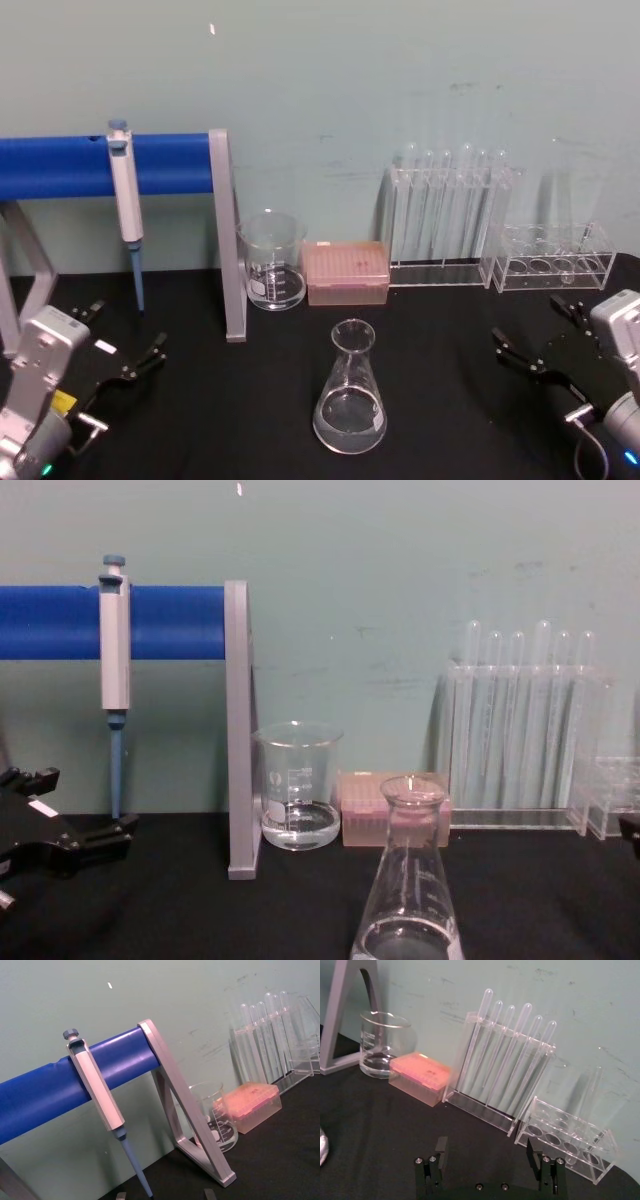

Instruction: Grasp the erlenmeyer flask with one hand, shake it three times, then place it back.

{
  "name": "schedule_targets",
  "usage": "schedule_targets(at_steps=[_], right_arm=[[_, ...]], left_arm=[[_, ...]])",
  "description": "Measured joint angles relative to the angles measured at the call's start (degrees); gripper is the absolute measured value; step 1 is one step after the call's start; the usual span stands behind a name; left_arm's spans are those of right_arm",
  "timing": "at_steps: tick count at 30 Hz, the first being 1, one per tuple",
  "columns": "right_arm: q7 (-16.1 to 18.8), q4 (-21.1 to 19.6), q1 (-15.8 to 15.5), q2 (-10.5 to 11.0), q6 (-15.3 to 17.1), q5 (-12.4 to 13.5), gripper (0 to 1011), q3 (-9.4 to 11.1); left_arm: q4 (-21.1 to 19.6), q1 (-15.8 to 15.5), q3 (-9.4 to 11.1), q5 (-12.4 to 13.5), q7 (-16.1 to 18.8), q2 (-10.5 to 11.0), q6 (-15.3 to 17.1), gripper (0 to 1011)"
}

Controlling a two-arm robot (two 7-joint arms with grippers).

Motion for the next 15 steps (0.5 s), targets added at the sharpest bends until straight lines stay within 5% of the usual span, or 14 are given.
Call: schedule_targets(at_steps=[15], right_arm=[[9.4, -6.2, -5.6, 2.5, -0.3, 7.5, 1000, 4.3]], left_arm=[[0.0, 0.0, 0.0, 0.0, 0.0, 0.0, 0.0, 1001]])
